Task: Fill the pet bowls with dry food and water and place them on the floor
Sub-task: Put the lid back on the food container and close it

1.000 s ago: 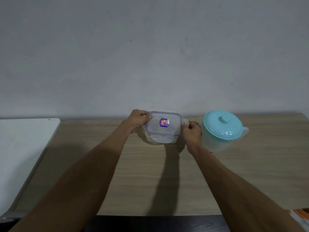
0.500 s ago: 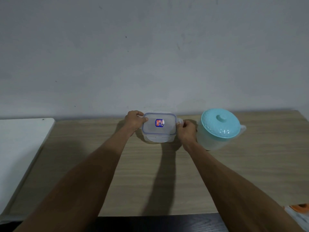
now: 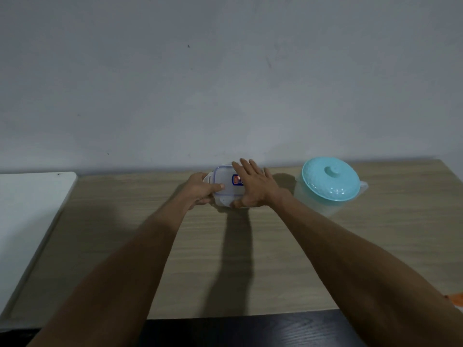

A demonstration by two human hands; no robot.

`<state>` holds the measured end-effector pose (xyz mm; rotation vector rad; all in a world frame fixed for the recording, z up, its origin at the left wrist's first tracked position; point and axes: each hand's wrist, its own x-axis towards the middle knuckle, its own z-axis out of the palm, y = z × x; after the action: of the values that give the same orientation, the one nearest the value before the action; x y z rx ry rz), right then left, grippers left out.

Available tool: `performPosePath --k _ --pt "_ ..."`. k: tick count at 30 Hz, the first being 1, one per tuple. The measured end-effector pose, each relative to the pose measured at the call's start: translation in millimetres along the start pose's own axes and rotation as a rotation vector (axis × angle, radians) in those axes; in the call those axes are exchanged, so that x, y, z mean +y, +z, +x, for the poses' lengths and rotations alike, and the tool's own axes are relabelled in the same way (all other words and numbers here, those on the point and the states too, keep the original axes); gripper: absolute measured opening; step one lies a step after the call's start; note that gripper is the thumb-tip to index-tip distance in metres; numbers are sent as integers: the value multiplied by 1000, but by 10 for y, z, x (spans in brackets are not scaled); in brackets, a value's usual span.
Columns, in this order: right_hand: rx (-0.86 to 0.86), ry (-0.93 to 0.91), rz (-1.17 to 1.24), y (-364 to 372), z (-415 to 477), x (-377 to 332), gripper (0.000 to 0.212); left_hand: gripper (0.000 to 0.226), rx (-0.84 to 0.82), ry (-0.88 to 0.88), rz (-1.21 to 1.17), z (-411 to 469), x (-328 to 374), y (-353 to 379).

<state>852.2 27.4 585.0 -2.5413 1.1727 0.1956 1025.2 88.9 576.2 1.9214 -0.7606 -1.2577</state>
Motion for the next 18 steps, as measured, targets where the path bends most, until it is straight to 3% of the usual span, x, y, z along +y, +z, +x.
performPosePath --k 7,18 --pt "-115 -22 -248 -60 192 -9 135 41 -29 4 -100 -27 -93 47" --pt "-67 -21 -294 17 301 -26 126 43 -11 25 -37 -22 -127 66"
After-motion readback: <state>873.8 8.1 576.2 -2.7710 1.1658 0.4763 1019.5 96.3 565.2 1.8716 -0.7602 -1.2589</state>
